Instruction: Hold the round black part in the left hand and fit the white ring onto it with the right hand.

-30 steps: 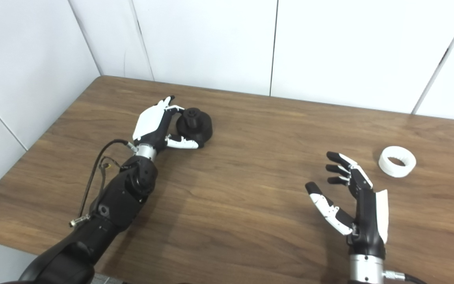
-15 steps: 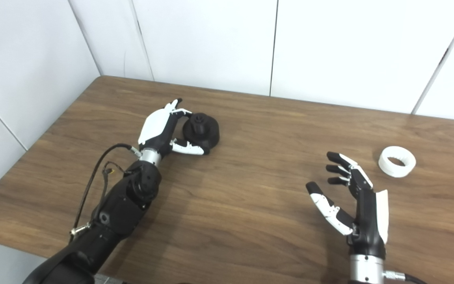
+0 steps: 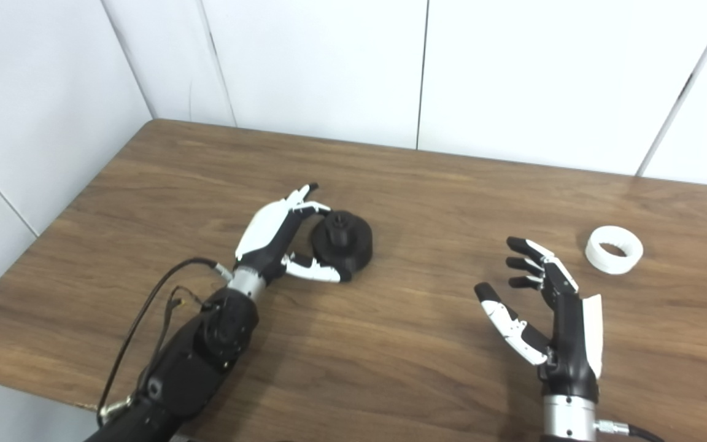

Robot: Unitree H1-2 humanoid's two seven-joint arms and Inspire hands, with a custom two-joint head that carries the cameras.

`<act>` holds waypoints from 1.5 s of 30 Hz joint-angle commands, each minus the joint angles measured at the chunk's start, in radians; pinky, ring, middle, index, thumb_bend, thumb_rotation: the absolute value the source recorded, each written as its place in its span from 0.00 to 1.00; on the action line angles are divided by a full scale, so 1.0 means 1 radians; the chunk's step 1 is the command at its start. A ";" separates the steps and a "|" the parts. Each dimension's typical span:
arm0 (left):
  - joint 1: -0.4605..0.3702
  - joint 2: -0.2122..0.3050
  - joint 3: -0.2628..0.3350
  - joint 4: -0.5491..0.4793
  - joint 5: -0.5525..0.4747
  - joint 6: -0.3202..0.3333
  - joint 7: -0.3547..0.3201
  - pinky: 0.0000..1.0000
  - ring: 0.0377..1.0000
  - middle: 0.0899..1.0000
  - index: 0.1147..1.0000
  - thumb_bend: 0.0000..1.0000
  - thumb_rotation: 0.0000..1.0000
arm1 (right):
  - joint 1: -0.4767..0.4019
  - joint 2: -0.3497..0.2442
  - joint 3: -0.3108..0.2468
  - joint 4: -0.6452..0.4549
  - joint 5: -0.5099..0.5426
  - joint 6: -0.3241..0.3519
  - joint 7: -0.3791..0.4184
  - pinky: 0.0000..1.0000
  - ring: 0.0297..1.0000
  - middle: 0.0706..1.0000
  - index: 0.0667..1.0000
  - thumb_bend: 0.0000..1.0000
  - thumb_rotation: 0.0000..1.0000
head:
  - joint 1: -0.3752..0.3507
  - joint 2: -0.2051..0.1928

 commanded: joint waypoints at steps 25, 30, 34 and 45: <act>0.178 0.007 -0.125 -0.349 0.094 -0.029 -0.222 0.99 1.00 1.00 0.58 0.98 0.32 | 0.041 0.022 0.001 -0.013 -0.032 0.028 -0.029 0.56 0.70 0.75 0.72 0.62 0.41 | -0.152 0.041; 0.200 0.009 -0.134 -0.400 0.094 -0.039 -0.263 1.00 1.00 1.00 0.57 0.98 0.32 | 0.034 0.028 0.012 -0.017 -0.054 0.030 -0.041 0.56 0.70 0.76 0.73 0.60 0.41 | -0.204 0.053; 0.207 0.010 -0.124 -0.416 0.089 -0.046 -0.286 1.00 1.00 1.00 0.57 0.98 0.32 | 0.029 0.037 0.020 -0.019 -0.067 0.034 -0.050 0.56 0.70 0.75 0.72 0.60 0.40 | -0.278 0.056; 0.217 0.054 -0.062 -0.424 0.027 -0.084 -0.333 1.00 1.00 1.00 0.58 0.97 0.29 | 0.023 0.083 0.044 -0.012 -0.110 0.063 -0.086 0.58 0.71 0.76 0.72 0.57 0.38 | -0.587 0.029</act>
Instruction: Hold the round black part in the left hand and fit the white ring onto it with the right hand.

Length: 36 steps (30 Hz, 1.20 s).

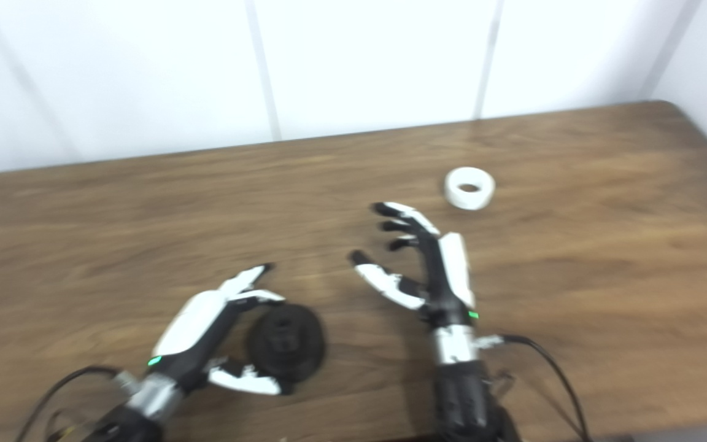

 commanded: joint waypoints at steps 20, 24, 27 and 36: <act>-0.034 0.034 0.056 -0.009 -0.068 -0.068 -0.039 1.00 1.00 1.00 0.57 0.96 0.28 | -0.064 -0.051 -0.041 -0.062 -0.088 0.083 -0.004 0.61 0.70 0.75 0.72 0.64 0.39 | -0.130 -0.030; -0.033 0.030 0.054 -0.007 -0.068 -0.069 -0.042 1.00 1.00 1.00 0.57 0.95 0.28 | -0.109 -0.115 -0.072 -0.103 -0.097 0.126 0.030 0.60 0.69 0.74 0.72 0.64 0.37 | -0.128 -0.032; -0.029 0.028 0.053 -0.006 -0.061 -0.068 -0.040 1.00 1.00 1.00 0.57 0.95 0.28 | -0.158 -0.170 -0.098 -0.127 -0.091 0.152 0.057 0.59 0.69 0.73 0.72 0.64 0.36 | -0.140 -0.042; -0.023 0.007 0.055 0.025 -0.048 -0.096 -0.013 1.00 1.00 1.00 0.57 0.96 0.27 | -0.264 -0.264 -0.144 -0.131 -0.118 0.236 0.110 0.55 0.70 0.74 0.71 0.65 0.40 | -0.120 -0.049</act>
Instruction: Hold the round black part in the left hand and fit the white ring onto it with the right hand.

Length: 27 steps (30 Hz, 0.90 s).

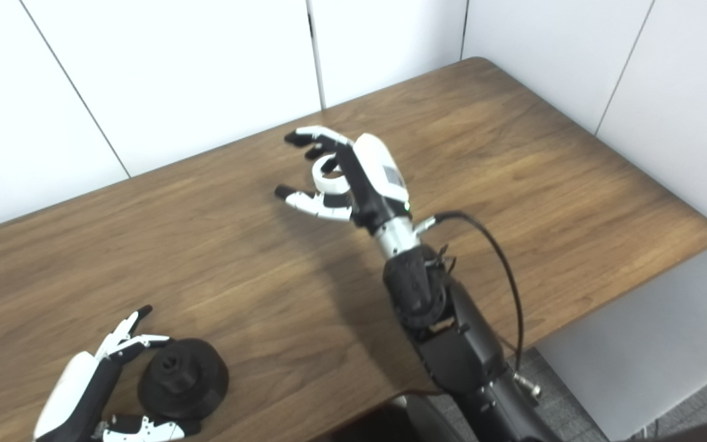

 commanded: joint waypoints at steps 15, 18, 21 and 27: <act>-0.020 -0.008 0.011 -0.005 0.020 -0.031 0.023 1.00 1.00 1.00 0.57 0.96 0.25 | -0.204 -0.174 -0.017 0.151 -0.028 -0.011 0.027 0.57 0.69 0.75 0.71 0.64 0.35 | 0.038 -0.008; -0.017 -0.007 0.012 -0.006 0.022 -0.032 0.024 1.00 1.00 1.00 0.57 0.96 0.25 | -0.241 -0.201 -0.009 0.204 -0.037 -0.014 0.031 0.55 0.68 0.74 0.70 0.63 0.34 | 0.041 -0.007; -0.015 -0.006 0.012 -0.009 0.022 -0.030 0.022 1.00 1.00 1.00 0.57 0.96 0.24 | -0.268 -0.221 0.003 0.247 -0.050 -0.010 0.032 0.53 0.66 0.73 0.70 0.63 0.36 | 0.044 -0.004; -0.010 -0.009 0.010 -0.015 0.024 -0.024 0.019 1.00 1.00 1.00 0.57 0.96 0.24 | -0.304 -0.241 0.022 0.304 -0.067 0.018 0.048 0.53 0.66 0.73 0.71 0.64 0.38 | 0.054 0.001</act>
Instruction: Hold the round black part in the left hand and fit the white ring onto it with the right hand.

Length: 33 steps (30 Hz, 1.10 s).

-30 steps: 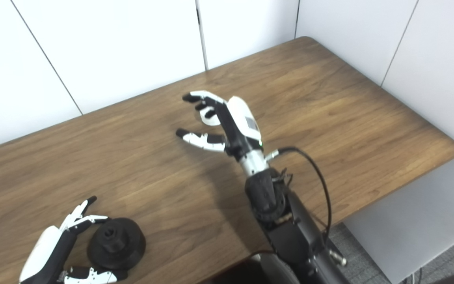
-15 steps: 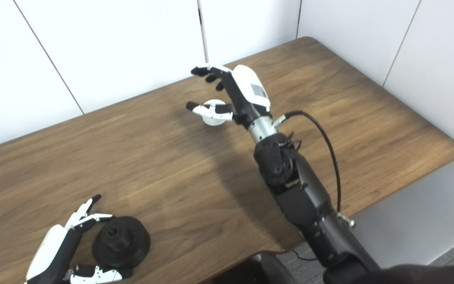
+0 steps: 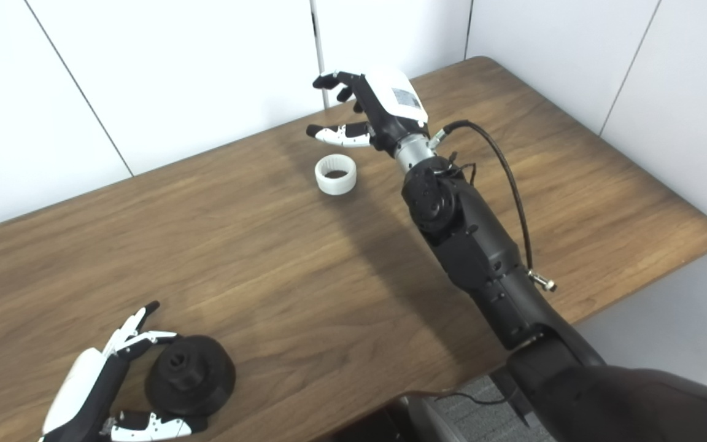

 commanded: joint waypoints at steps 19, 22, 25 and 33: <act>-0.003 -0.004 0.003 -0.009 0.020 -0.012 0.025 1.00 1.00 1.00 0.57 0.96 0.24 | -0.063 -0.091 0.077 -0.002 -0.008 0.156 0.222 0.68 0.88 0.94 0.83 0.80 0.71 | 0.014 0.003; -0.002 -0.007 0.004 -0.010 0.019 -0.010 0.027 1.00 1.00 1.00 0.57 0.96 0.24 | -0.064 -0.109 0.098 0.001 -0.013 0.169 0.252 0.70 0.89 0.95 0.85 0.84 0.77 | 0.016 0.004; -0.001 -0.007 0.004 -0.011 0.016 -0.012 0.028 1.00 1.00 1.00 0.57 0.96 0.23 | -0.068 -0.119 0.110 0.004 -0.006 0.202 0.298 0.76 0.94 0.98 0.88 0.91 0.82 | 0.017 0.005; -0.004 -0.005 0.003 -0.014 0.024 -0.008 0.026 1.00 1.00 1.00 0.57 0.96 0.25 | -0.068 -0.145 0.144 0.003 -0.007 0.264 0.384 0.90 1.00 1.00 0.95 1.00 0.81 | 0.023 0.009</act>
